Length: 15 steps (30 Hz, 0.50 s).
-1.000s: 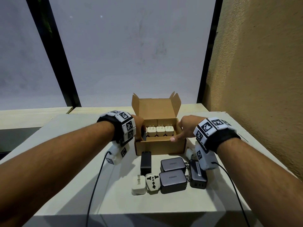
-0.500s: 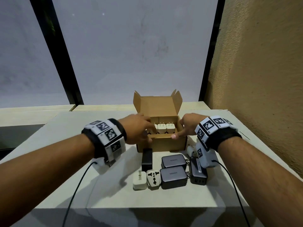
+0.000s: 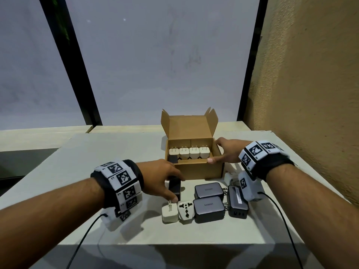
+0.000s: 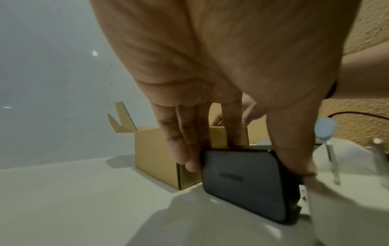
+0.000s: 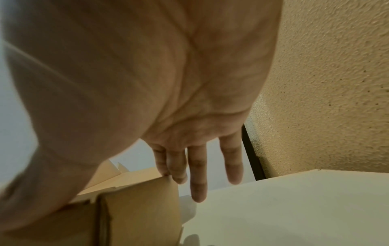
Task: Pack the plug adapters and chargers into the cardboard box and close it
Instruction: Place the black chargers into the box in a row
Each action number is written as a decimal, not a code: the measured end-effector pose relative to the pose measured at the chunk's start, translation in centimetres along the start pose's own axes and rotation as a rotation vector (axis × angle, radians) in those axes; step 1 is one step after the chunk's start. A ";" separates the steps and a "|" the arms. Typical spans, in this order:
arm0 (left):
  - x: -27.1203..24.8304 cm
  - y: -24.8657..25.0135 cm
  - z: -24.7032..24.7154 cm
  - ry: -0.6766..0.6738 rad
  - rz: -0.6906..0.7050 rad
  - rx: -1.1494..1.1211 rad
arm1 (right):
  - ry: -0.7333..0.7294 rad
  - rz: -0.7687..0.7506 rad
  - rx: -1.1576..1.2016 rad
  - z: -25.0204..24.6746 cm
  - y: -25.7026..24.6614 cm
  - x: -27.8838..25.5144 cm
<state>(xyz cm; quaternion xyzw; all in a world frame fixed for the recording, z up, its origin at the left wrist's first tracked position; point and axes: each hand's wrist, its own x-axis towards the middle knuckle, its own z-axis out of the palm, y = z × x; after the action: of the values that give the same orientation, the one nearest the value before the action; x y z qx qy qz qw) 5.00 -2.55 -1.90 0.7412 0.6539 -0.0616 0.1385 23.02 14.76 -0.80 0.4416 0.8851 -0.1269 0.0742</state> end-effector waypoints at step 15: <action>3.3 -0.1 -5.2 0.405 -0.067 -0.203 | -0.080 -0.052 -0.017 0.6 0.7 -0.2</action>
<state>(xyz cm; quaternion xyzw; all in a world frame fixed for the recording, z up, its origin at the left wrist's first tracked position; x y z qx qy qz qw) 4.89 2.10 2.15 0.6984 0.6956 0.1502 0.0762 23.68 14.87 -1.40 0.4126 0.8935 -0.1390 0.1101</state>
